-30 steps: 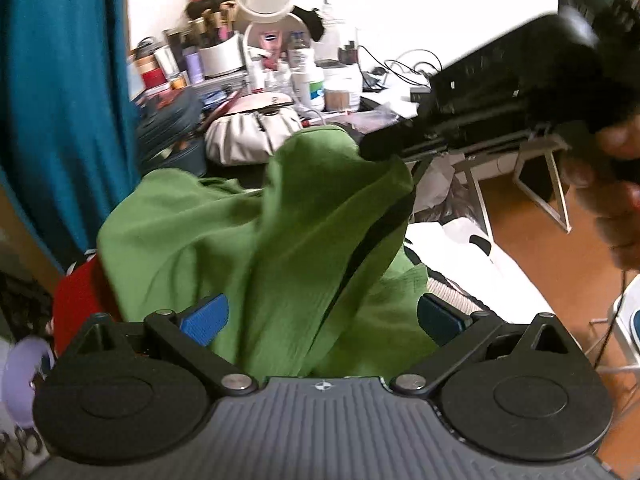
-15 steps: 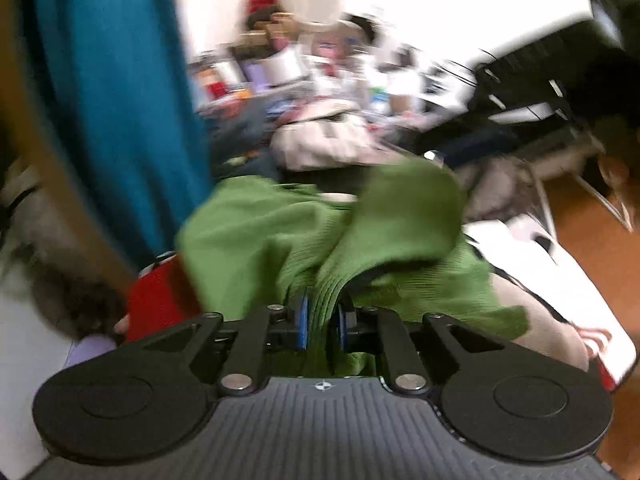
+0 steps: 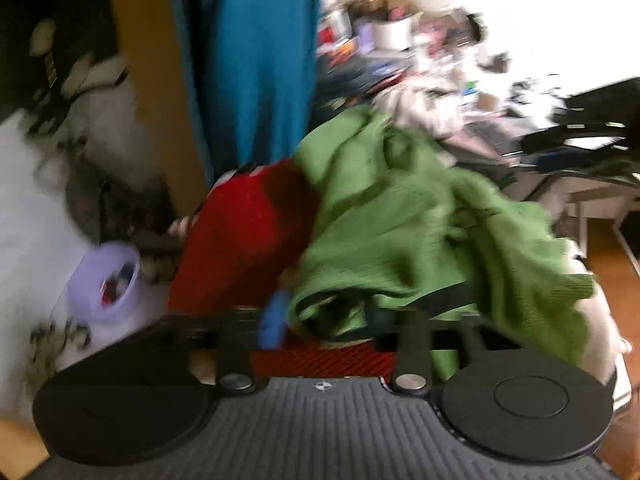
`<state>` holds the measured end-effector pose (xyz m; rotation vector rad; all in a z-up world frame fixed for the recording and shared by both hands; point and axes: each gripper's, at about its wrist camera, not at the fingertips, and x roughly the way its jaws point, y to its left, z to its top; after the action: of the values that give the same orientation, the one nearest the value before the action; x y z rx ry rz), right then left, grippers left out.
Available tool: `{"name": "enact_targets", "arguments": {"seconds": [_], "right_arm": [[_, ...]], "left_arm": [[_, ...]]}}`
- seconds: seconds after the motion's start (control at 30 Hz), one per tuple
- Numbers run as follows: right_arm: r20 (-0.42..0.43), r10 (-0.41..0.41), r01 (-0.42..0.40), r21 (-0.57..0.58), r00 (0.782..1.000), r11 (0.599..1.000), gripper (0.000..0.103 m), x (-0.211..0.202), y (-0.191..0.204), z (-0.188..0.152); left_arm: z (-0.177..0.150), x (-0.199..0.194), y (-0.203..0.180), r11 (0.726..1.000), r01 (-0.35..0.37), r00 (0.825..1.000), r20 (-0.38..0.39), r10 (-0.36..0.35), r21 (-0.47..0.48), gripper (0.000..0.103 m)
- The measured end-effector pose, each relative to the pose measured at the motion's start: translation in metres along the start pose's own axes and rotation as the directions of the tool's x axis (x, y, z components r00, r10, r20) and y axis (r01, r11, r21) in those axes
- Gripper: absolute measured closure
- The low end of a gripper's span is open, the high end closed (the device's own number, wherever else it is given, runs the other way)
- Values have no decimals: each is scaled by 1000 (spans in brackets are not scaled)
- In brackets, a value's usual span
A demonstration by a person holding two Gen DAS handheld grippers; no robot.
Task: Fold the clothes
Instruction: 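Grasp the green shirt with the right gripper while the left gripper grasps it too, then lift the green shirt off the pile with both grippers and carry it to the bed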
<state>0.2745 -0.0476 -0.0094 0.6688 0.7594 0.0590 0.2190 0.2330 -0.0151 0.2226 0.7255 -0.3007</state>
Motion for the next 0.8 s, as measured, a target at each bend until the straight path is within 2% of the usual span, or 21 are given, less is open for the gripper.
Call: {"name": "enact_targets", "arguments": {"seconds": [0.23, 0.27, 0.33, 0.37, 0.4, 0.43, 0.47, 0.57, 0.63, 0.77, 0.8], "right_arm": [[-31, -25, 22, -75, 999, 997, 67, 15, 15, 12], [-28, -29, 26, -100, 999, 995, 66, 18, 17, 16], [-9, -39, 37, -168, 999, 985, 59, 27, 24, 24], [4, -44, 44, -204, 999, 978, 58, 32, 28, 29], [15, -48, 50, -243, 999, 969, 56, 38, 32, 34], [26, -49, 54, -285, 998, 957, 54, 46, 37, 38], [37, -49, 58, -331, 998, 942, 53, 56, 42, 43], [86, -33, 68, -452, 996, 889, 52, 95, 52, 53], [88, -31, 73, -524, 996, 849, 52, 127, 56, 58], [48, -46, 66, -698, 998, 713, 52, 180, 70, 52], [44, -48, 65, -728, 998, 682, 52, 190, 74, 50]], "left_arm": [[7, 3, -30, 992, 4, 999, 51, -10, 122, 26], [8, 6, -27, 995, -2, 999, 37, -2, 102, 27], [8, 13, -17, 999, -17, 1000, -1, 17, 47, 41], [8, 17, -12, 999, -26, 999, -21, 26, 19, 58], [8, 21, -7, 999, -35, 999, -40, 35, -8, 69], [7, 21, -4, 999, -47, 998, -51, 46, -24, 74], [7, 21, -2, 997, -67, 996, -55, 65, -42, 79], [5, 20, 0, 988, -122, 991, -68, 116, -96, 80], [3, 23, 0, 980, -154, 986, -79, 145, -126, 80], [0, 29, -2, 960, -220, 974, -100, 205, -175, 78], [-1, 29, 0, 954, -228, 972, -101, 212, -192, 81]]}}
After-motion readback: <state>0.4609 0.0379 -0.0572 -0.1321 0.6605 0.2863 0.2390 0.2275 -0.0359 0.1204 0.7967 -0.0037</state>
